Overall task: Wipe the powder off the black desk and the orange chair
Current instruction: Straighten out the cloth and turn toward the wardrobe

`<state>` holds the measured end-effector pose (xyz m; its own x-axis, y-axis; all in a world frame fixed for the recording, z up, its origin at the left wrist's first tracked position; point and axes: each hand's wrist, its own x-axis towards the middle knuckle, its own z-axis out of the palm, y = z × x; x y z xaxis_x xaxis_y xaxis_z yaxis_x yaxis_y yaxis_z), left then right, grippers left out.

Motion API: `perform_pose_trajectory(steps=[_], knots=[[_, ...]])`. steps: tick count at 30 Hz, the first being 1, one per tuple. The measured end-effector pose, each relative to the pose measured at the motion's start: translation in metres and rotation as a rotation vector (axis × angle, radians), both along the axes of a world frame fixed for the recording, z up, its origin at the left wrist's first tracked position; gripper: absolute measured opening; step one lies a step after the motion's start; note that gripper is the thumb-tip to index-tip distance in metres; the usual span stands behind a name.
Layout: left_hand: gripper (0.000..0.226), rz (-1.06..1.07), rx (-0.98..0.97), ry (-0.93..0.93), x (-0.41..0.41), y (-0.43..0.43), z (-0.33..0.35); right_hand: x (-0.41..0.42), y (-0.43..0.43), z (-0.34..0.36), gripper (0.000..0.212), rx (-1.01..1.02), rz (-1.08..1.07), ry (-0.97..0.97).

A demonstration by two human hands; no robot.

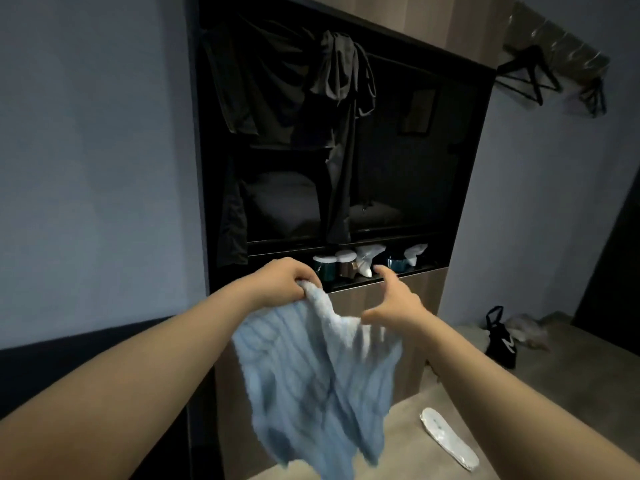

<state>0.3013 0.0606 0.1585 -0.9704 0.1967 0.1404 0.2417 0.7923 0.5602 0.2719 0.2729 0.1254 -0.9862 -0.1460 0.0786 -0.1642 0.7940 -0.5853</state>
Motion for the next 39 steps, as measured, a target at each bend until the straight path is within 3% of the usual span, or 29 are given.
perform_pose_trajectory(steps=[2,4,6,9,12,14,18,20,21,23,25,27,29,31,33,35,37,39], knots=[[0.047,-0.066,-0.097,-0.005,-0.009,0.014,0.007,-0.011,-0.007,0.001,0.092,-0.068,0.317,-0.026],[0.046,-0.036,-0.1,0.045,-0.016,0.02,0.011,-0.022,-0.014,-0.004,0.056,-0.073,0.512,-0.108],[0.04,0.038,-0.087,0.103,-0.022,0.018,0.012,-0.032,-0.016,-0.012,0.009,0.016,0.484,-0.066],[0.013,0.185,-0.254,0.126,-0.03,0.003,0.007,-0.051,-0.012,-0.017,0.023,-0.058,0.348,-0.04],[0.032,0.435,-0.538,0.084,-0.04,-0.014,-0.004,-0.062,-0.016,-0.009,0.019,-0.332,0.248,-0.091],[0.038,0.522,-0.392,0.03,-0.046,-0.022,-0.011,-0.065,-0.027,0.0,0.023,-0.603,0.256,-0.219],[0.029,0.573,0.344,-0.119,-0.053,-0.025,-0.005,-0.067,-0.065,0.019,0.033,-0.975,0.371,-0.447],[0.025,0.425,0.762,-0.301,-0.051,-0.028,0.006,-0.065,-0.084,0.03,0.015,-1.03,0.376,-0.477],[0.028,0.317,0.843,-0.362,-0.05,-0.031,0.011,-0.065,-0.091,0.035,0.012,-1.045,0.369,-0.478],[0.029,0.167,0.79,-0.364,-0.052,-0.039,0.015,-0.07,-0.099,0.044,0.023,-1.104,0.366,-0.494],[0.04,0.203,0.639,-0.268,-0.058,-0.043,0.016,-0.077,-0.103,0.047,0.028,-1.167,0.365,-0.454],[0.048,0.29,0.597,-0.202,-0.063,-0.051,0.021,-0.09,-0.103,0.044,0.033,-1.182,0.29,-0.281],[0.05,0.266,0.658,-0.206,-0.068,-0.061,0.028,-0.106,-0.098,0.031,0.057,-1.018,0.255,-0.128],[0.048,0.151,0.752,-0.257,-0.071,-0.071,0.04,-0.112,-0.096,0.016,0.087,-0.82,0.377,-0.214],[0.044,-0.014,0.854,-0.322,-0.073,-0.078,0.051,-0.113,-0.1,0.003,0.082,-0.754,0.57,-0.417],[0.04,-0.12,0.993,-0.321,-0.081,-0.085,0.055,-0.114,-0.104,-0.004,0.062,-0.783,0.632,-0.521],[0.029,-0.011,1.184,-0.295,-0.092,-0.09,0.041,-0.118,-0.11,-0.006,0.049,-0.87,0.549,-0.551],[0.051,0.203,1.336,-0.417,-0.1,-0.098,0.012,-0.126,-0.116,-0.007,0.041,-0.927,0.337,-0.566]])
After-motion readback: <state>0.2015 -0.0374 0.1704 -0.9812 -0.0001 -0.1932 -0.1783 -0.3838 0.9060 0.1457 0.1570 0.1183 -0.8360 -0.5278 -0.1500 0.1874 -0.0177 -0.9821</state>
